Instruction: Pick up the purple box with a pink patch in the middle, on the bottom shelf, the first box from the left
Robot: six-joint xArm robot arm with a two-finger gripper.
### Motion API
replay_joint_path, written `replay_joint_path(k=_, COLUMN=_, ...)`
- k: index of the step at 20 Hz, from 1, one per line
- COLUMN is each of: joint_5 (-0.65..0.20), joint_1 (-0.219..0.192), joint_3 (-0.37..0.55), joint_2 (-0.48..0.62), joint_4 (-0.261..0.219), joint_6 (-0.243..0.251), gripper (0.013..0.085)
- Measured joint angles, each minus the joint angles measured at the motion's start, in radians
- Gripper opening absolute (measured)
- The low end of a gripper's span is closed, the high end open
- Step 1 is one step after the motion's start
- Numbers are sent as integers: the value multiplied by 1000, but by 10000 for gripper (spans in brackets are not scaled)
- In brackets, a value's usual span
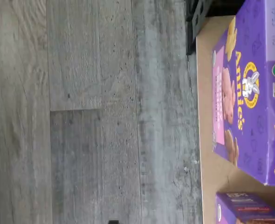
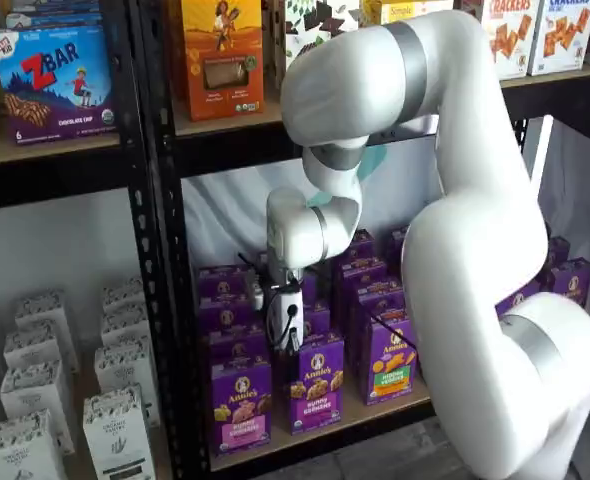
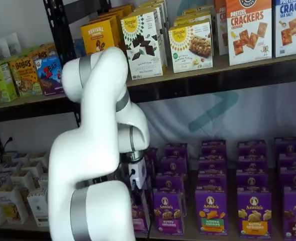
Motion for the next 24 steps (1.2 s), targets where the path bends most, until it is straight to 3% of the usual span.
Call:
replay_joint_path(k=2, joint_5=-8, joint_1=-2, joint_3=-1, joint_2=1, joint_4=51, joint_6=-49, gripper=850)
replay_joint_path(k=7, joint_5=-7, joint_1=-8, joint_3=-25, joint_2=12, joint_4=83, joint_6=-83, gripper=850)
replay_joint_path(k=14, joint_5=-83, joint_1=0, joint_3=-46, joint_2=41, joint_4=141, joint_6=-128, gripper=850)
replay_joint_path(k=24, joint_5=-72, joint_1=25, joint_3=-154, joint_2=126, joint_4=132, joint_6=-94, gripper=850)
